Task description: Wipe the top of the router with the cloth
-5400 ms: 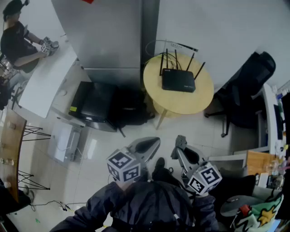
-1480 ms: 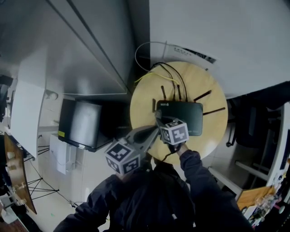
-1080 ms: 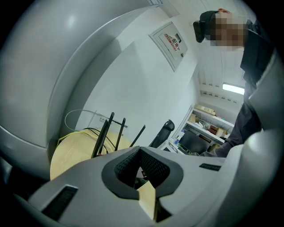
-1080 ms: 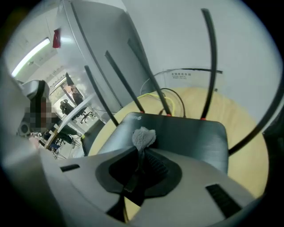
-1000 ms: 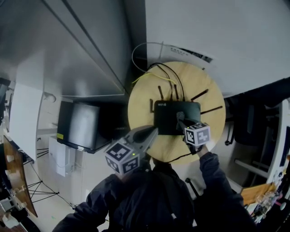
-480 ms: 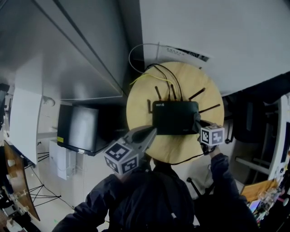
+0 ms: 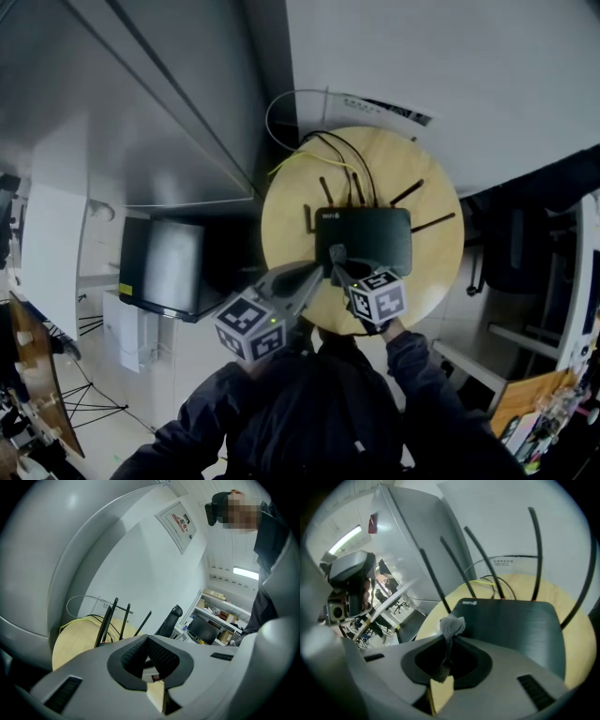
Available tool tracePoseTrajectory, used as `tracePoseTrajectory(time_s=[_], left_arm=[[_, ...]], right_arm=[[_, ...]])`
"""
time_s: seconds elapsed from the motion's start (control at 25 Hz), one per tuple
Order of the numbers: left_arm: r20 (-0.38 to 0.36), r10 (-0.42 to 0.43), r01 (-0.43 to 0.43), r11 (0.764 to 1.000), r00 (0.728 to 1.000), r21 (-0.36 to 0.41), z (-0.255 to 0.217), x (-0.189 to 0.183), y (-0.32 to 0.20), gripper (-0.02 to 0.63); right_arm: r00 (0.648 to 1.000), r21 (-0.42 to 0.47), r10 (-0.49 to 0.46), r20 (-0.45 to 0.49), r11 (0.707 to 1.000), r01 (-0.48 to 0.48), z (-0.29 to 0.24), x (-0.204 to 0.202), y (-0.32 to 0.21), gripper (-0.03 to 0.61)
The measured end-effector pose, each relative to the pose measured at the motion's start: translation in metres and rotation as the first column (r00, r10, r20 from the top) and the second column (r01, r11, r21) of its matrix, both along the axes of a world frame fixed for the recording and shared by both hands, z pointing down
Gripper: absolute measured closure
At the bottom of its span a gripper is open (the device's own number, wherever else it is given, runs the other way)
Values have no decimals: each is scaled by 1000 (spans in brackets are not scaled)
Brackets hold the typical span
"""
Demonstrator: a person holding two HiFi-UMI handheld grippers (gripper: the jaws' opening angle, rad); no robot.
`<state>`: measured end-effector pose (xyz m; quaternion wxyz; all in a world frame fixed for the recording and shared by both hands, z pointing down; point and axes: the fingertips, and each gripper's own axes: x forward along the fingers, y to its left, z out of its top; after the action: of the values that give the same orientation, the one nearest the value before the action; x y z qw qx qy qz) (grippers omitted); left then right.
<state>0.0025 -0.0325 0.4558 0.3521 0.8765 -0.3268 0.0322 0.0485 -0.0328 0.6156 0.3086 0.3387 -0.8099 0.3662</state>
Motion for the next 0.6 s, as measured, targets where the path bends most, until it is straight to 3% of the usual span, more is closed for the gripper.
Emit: tracePoseTrajectory(time_s=[0.12, 0.24, 0.4, 0.6], left_arm=[[0, -3, 3, 1000, 1000, -1, 0, 0, 1, 620], [1, -2, 2, 1000, 1000, 0, -1, -1, 2, 621], [1, 1, -1, 1000, 1000, 0, 0, 0, 1, 620], [-4, 13, -13, 1000, 1000, 1, -1, 5, -1, 620]], right_arm=[[999, -13, -43, 19, 999, 43, 6, -32, 14, 509], [997, -31, -76, -8, 997, 75, 16, -37, 26, 509], [997, -40, -60, -41, 997, 58, 20, -7, 32, 509], [997, -54, 16, -70, 998, -20, 22, 59, 34, 509]])
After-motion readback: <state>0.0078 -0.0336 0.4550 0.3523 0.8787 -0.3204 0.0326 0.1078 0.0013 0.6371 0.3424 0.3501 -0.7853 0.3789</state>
